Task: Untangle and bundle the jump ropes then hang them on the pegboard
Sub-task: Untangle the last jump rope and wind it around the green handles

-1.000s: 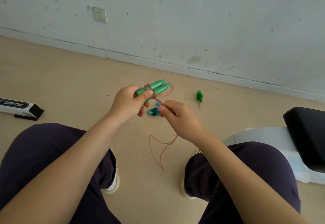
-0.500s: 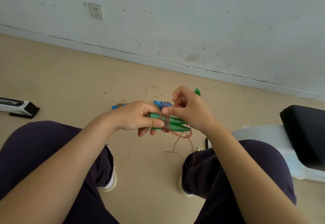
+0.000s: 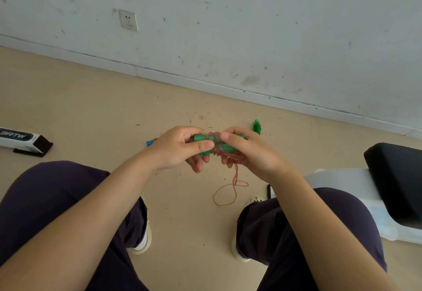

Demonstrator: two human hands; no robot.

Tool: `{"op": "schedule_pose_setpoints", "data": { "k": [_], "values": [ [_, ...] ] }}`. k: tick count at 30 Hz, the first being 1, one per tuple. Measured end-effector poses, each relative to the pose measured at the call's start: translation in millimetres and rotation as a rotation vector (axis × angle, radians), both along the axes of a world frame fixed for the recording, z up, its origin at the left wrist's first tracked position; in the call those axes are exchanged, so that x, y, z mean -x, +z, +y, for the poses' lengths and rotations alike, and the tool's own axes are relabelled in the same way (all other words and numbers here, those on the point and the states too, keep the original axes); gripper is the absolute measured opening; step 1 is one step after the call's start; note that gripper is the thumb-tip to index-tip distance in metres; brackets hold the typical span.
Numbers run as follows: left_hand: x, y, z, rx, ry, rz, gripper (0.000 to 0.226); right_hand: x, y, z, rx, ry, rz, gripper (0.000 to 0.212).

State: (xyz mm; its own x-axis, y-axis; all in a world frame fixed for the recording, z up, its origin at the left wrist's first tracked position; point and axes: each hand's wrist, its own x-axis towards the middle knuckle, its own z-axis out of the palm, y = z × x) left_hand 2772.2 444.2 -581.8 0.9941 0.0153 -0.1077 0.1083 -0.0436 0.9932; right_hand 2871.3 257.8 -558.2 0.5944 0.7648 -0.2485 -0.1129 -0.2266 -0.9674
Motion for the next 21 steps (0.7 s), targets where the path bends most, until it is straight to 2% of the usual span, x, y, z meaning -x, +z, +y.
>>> {"op": "schedule_pose_setpoints", "data": {
  "k": [3, 5, 7, 10, 12, 14, 17, 21],
  "values": [
    [-1, -1, -4, 0.042, 0.066, -0.014, 0.022, -4, -2, -1, -0.107, 0.057, 0.070, 0.050],
    [-3, -2, -6, 0.084, 0.135, -0.025, 0.024, -4, -4, -1, -0.187, 0.102, 0.086, 0.039],
    [-4, -2, -8, 0.121, 0.211, -0.053, 0.018, -2, -7, 2, -0.240, 0.132, 0.062, 0.030],
    [-5, -5, -11, 0.117, 0.284, -0.094, 0.016, 3, -12, 10, -0.281, 0.104, 0.004, 0.029],
    [-6, -4, -13, 0.120, 0.344, -0.102, 0.017, 7, -15, 13, -0.220, 0.013, -0.010, 0.023],
    [-9, 0, -9, 0.185, 0.458, -0.103, 0.016, 9, -19, 13, -0.107, -0.071, -0.046, 0.005],
    [-10, 6, 8, 0.261, 0.618, -0.103, 0.017, 15, -21, 13, 0.017, -0.081, -0.163, 0.019],
    [-8, 3, 9, 0.173, 0.656, -0.121, 0.015, 22, -18, 17, 0.147, 0.005, -0.384, 0.023]
  ]
}}
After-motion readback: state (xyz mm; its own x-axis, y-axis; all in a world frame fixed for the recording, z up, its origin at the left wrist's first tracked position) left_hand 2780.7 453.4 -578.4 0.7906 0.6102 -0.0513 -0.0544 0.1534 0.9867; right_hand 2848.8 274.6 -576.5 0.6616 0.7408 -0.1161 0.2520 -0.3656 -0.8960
